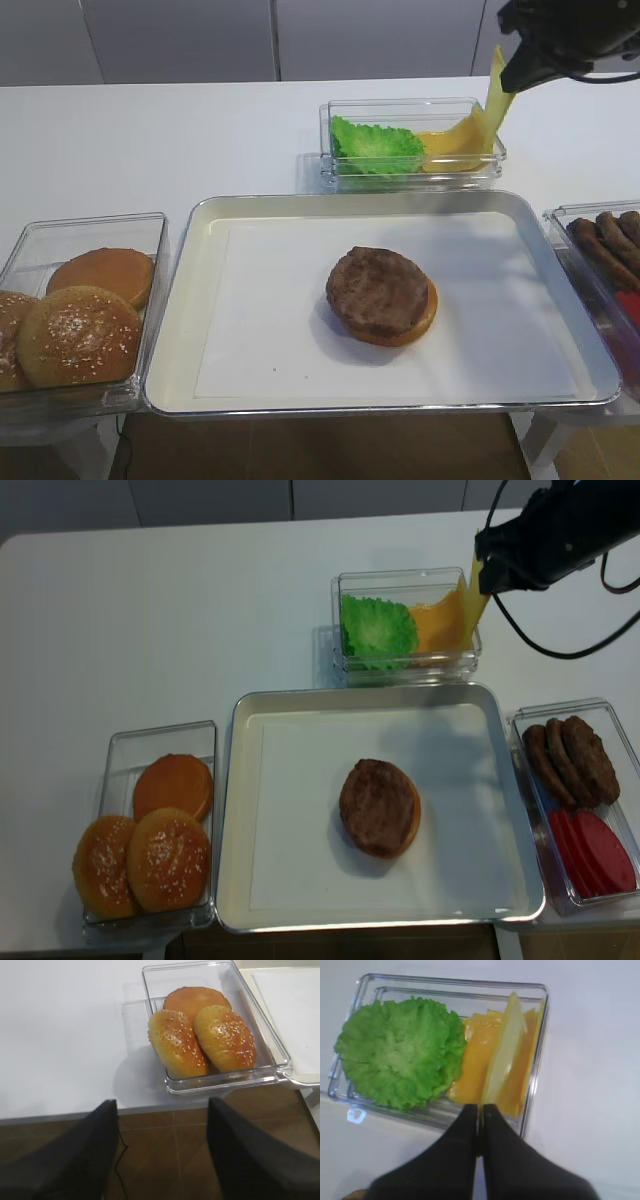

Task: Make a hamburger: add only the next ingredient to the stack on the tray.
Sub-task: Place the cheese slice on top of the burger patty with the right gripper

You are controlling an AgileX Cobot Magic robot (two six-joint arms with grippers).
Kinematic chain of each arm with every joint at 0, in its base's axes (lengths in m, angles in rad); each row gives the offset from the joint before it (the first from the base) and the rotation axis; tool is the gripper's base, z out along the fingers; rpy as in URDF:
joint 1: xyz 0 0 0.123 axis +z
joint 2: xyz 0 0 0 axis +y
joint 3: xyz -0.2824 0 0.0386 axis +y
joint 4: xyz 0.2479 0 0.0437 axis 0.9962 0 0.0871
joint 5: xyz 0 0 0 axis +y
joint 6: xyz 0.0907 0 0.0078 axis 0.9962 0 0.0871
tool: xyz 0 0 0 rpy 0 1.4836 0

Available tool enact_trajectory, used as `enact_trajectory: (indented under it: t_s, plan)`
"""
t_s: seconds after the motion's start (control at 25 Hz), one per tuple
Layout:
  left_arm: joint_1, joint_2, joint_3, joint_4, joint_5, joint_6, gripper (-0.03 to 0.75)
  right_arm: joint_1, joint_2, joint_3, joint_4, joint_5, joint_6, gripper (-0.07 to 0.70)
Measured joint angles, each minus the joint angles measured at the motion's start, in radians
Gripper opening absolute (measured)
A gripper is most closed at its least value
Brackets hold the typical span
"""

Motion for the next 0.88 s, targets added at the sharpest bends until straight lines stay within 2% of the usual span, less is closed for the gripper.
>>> enact_trajectory:
  t_s: [0.12, 0.24, 0.56, 0.88]
  plan:
    - [0.0, 0.0, 0.0, 0.0, 0.0, 0.0, 0.422, 0.0, -0.036, 0.0, 0.0, 0.036, -0.002, 0.011]
    - [0.0, 0.0, 0.0, 0.0, 0.0, 0.0, 0.422, 0.0, -0.09, 0.034, 0.002, 0.042, -0.002, 0.011]
    - [0.0, 0.0, 0.0, 0.0, 0.0, 0.0, 0.422, 0.0, -0.247, 0.229, 0.022, 0.049, -0.026, 0.011]
    - [0.0, 0.0, 0.0, 0.0, 0.0, 0.0, 0.422, 0.0, -0.364, 0.34, 0.061, 0.065, -0.036, 0.011]
